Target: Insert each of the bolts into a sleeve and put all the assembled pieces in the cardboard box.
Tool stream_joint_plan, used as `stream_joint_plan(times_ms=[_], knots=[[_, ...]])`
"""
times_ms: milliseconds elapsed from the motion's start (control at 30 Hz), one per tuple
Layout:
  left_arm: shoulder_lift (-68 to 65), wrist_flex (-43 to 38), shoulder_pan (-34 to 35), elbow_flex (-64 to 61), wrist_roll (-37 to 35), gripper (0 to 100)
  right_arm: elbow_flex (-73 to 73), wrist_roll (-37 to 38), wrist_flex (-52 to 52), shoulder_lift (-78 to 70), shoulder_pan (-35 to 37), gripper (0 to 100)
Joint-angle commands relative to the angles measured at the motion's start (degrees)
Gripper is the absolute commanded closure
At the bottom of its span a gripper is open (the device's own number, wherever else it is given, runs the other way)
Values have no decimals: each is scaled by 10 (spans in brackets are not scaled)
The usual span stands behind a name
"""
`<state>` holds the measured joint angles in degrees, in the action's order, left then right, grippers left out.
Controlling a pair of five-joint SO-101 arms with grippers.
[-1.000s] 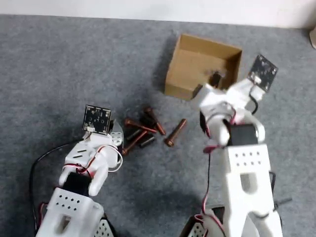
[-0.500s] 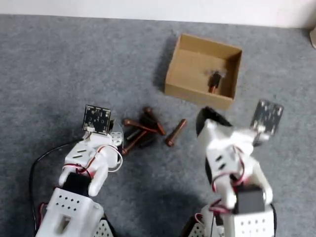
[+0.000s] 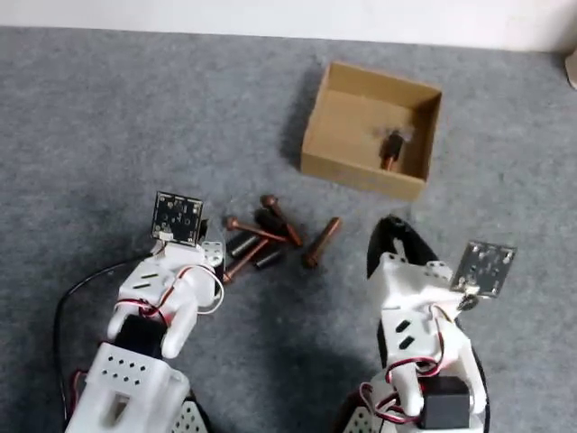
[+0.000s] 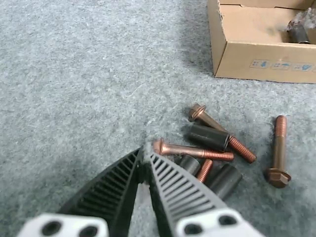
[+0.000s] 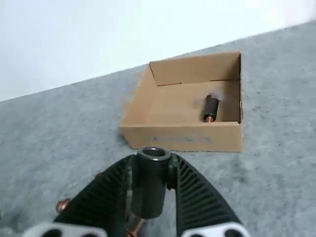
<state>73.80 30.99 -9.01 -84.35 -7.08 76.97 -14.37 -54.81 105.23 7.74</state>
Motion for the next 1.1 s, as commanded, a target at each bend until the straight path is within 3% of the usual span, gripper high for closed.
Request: stream_joint_plan(times_ms=[0,167,267,333,433,633,933,1067], knots=[[6,-22,-14,7,5,992,31,7,17,1,-7,995],[6,-105,-87,-36,19,992,130,6,78,1,-8,995],[6,-192,-99,-75,51,994,187,6,133,1,-10,995],[3,-222,-94,-79,21,994,210,6,165,1,-10,995],[0,-194,-65,-44,-67,994,231,6,190,1,-10,995],[-1,-41,-10,61,-200,994,231,6,194,1,-10,995],[-6,-47,-9,73,-218,994,231,6,194,1,-10,995],[-94,-57,-10,116,-218,994,231,6,194,1,-10,995]])
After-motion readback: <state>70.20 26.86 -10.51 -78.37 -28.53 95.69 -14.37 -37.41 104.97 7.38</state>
